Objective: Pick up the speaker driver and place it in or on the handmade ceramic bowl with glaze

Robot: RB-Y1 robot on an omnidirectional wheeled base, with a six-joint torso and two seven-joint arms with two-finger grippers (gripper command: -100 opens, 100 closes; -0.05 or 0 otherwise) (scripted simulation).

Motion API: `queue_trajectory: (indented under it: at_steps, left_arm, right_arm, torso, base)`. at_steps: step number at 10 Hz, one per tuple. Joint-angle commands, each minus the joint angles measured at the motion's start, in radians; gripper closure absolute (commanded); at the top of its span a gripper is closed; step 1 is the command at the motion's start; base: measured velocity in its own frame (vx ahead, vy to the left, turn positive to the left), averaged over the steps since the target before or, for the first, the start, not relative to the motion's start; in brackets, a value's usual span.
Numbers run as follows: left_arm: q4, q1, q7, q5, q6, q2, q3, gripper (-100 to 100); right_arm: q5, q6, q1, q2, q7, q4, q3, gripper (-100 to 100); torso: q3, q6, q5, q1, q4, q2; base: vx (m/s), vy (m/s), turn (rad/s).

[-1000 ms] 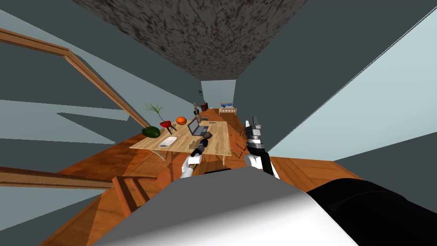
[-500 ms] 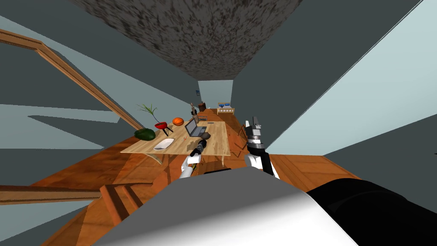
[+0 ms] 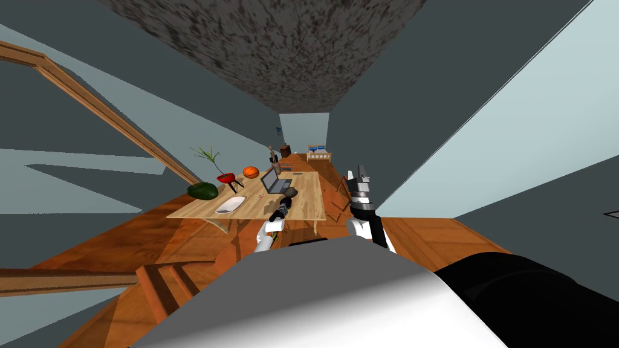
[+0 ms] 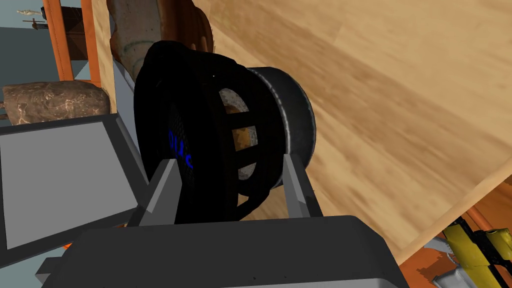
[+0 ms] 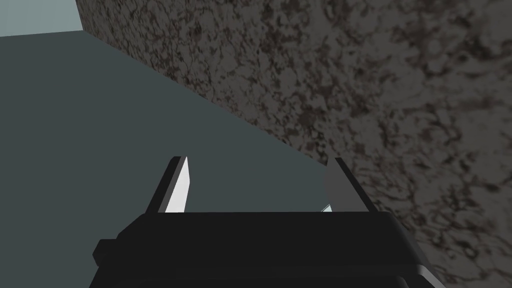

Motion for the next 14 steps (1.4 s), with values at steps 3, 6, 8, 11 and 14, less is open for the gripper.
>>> queue_trajectory:
  at_steps: [3,6,8,11,14]
  left_arm:
    - [0.001,0.001,0.001,0.000,0.001,0.000,0.000,0]
    - [-0.061,0.024,-0.003,0.005,0.035,0.002,-0.037,100]
    - [-0.092,0.037,-0.005,0.006,0.052,0.002,-0.055,100]
    - [-0.080,0.027,-0.014,0.016,0.060,0.033,-0.056,100]
    - [-0.073,0.004,-0.034,0.036,0.086,0.059,-0.066,100]
  right_arm:
    - [0.000,0.000,0.000,0.000,0.000,0.000,0.000,0]
    - [0.000,0.000,0.000,0.000,0.000,0.000,0.000,0]
    - [0.000,0.000,0.000,0.000,0.000,0.000,0.000,0]
    - [0.000,0.000,0.000,0.000,0.000,0.000,0.000,0]
    - [0.000,0.000,0.000,0.000,0.000,0.000,0.000,0]
  torso:
    - [0.001,0.000,0.000,0.000,0.001,0.001]
    - [0.002,0.000,-0.001,-0.001,0.002,0.003]
    - [0.003,0.000,-0.001,-0.001,0.003,0.004]
    - [0.004,0.000,-0.002,-0.002,0.004,0.004]
    - [0.008,-0.002,0.000,0.000,0.000,0.018]
  base:
    - [0.000,0.000,0.000]
    - [-0.010,-0.002,0.133]
    - [-0.010,0.000,0.077]
    - [-0.035,0.001,-0.013]
    - [-0.174,0.012,-0.069]
